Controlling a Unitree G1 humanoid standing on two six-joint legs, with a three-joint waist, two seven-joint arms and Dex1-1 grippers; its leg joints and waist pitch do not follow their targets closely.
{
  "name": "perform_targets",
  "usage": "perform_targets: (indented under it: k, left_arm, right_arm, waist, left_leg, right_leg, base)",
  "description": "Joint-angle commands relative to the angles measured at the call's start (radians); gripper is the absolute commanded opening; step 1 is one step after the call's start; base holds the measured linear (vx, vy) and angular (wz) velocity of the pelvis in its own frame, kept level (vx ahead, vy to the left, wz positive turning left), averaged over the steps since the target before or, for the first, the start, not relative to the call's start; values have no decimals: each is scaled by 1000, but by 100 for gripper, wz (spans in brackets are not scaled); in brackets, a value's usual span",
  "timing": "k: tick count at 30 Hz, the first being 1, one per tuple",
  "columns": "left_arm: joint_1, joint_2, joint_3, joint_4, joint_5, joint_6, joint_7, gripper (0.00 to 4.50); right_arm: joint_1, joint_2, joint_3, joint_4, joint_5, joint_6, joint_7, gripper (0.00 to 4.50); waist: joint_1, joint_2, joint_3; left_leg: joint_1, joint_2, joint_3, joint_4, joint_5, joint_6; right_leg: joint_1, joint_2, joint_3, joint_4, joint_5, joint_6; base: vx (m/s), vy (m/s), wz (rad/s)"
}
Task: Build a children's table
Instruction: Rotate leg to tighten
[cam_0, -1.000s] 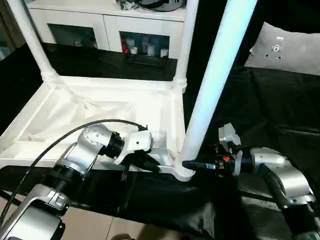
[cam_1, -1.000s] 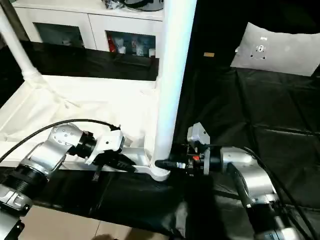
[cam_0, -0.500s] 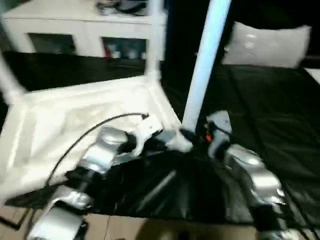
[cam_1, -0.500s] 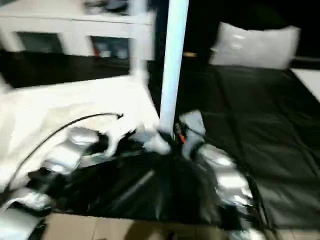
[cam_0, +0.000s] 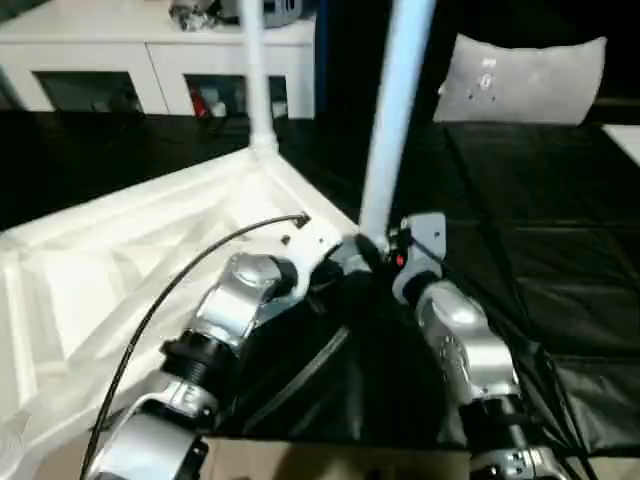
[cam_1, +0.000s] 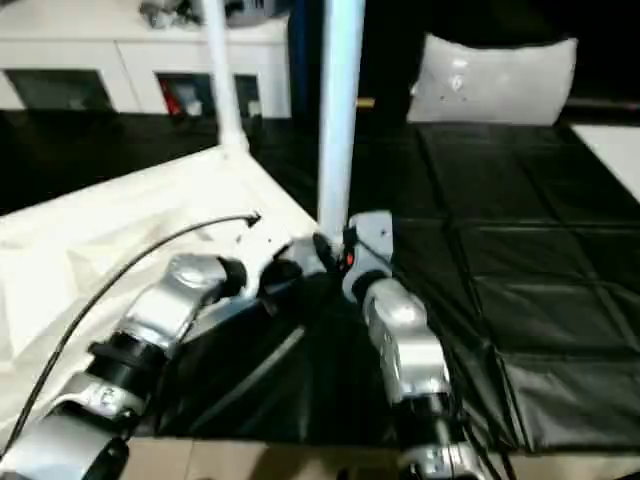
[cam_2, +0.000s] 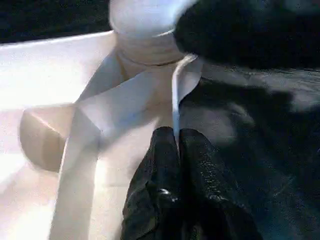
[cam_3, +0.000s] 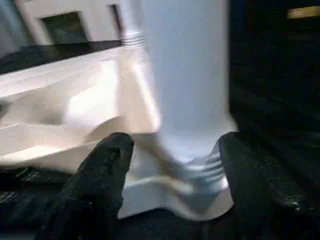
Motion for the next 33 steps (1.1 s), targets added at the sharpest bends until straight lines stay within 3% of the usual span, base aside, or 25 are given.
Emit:
perform_targets:
  k: [1,2,3,4,6,8,12,14,16,21,25,26,30,31,33]
  left_arm:
    - [17,25,-27,-39,-15,-46,-68,0]
    - [22,37,-28,-41,-18,-60,-84,0]
    - [27,52,-31,-41,-20,-70,-101,0]
    - [35,80,-38,-40,-27,-99,-138,0]
    - [42,109,-45,-40,-34,-119,-178,0]
    - [49,145,-50,-39,-42,-145,-231,0]
    - [49,190,-62,-32,-63,-202,-324,0]
    - [47,207,-69,-30,-70,-215,-358,0]
    - [32,251,-104,4,-54,-303,-429,0]
    - [26,266,-107,11,-90,-335,-515,0]
    - [9,288,-130,27,-111,-373,-611,0]
    - [8,290,-134,31,-112,-383,-623,0]
    - [16,296,-148,35,-93,-407,-631,0]
    - [17,295,-149,36,-91,-410,-630,0]
    - [19,293,-149,38,-89,-413,-629,0]
  right_arm:
    - [18,-20,49,-9,29,11,85,338]
    - [25,-32,46,-19,36,6,105,348]
    - [32,-49,43,-30,42,0,130,354]
    - [43,-82,41,-48,56,-7,179,362]
    - [53,-122,43,-67,68,-13,239,372]
    - [59,-175,45,-81,82,-17,327,388]
    - [54,-251,46,-83,110,-18,433,418]
    - [52,-283,51,-81,117,-14,475,443]
    - [42,-341,72,-68,123,-16,566,449]
    - [25,-378,94,-63,130,-15,636,449]
    - [-6,-409,121,-59,173,10,755,449]
    - [-10,-412,124,-57,178,11,767,422]
    - [-23,-418,135,-53,200,54,810,395]
    - [-24,-419,137,-52,201,58,814,371]
    - [-25,-420,139,-51,203,66,820,367]
  waist:
    - [15,-7,-90]
    - [16,-3,-93]
    - [15,-10,-96]
    - [19,-14,-94]
    - [24,-14,-90]
    - [27,-15,-82]
    - [45,-16,-71]
    - [49,-18,-66]
    - [54,-21,-65]
    - [67,-23,-72]
    - [81,-23,-77]
    - [82,-23,-78]
    - [98,-26,-80]
    - [98,-26,-80]
    - [98,-29,-79]
  left_leg:
    - [-36,37,-7,-44,119,124]
    - [-36,36,-8,-41,157,143]
    - [-38,34,-4,-34,204,185]
    - [-38,34,1,-32,201,218]
    - [-39,37,5,-34,141,240]
    - [-36,44,8,-40,52,219]
    - [-26,54,15,-55,-91,128]
    - [-19,56,19,-59,-123,100]
    - [-15,54,22,-62,-152,86]
    - [-16,56,22,-61,-111,81]
    - [-16,59,24,-57,-69,100]
    - [-17,59,25,-56,-64,101]
    - [-15,61,26,-55,-44,102]
    - [-17,61,26,-55,-43,100]
    - [-17,61,26,-56,-48,95]
  right_leg:
    - [70,-54,67,-53,0,-183]
    - [72,-51,64,-46,84,-216]
    - [74,-48,63,-37,199,-264]
    - [74,-49,62,-35,233,-293]
    - [74,-52,60,-42,170,-305]
    - [73,-52,58,-58,21,-287]
    - [67,-54,60,-84,-251,-210]
    - [59,-52,64,-91,-300,-191]
    - [58,-52,65,-96,-342,-170]
    - [62,-54,66,-86,-284,-182]
    - [62,-53,67,-74,-207,-209]
    - [62,-54,67,-73,-197,-210]
    - [62,-54,66,-67,-169,-221]
    - [63,-55,66,-67,-169,-218]
    - [63,-55,66,-69,-180,-214]
  base:
    - [67,-47,-2]
    - [71,-37,-1]
    - [58,-29,-2]
    - [58,-29,-2]
    - [0,0,0]
    - [0,0,0]
    - [0,0,0]
    - [0,0,0]
    - [0,0,0]
    - [0,0,0]
    - [0,0,0]
    - [0,0,0]
    - [0,0,0]
    - [0,0,0]
    - [0,0,0]
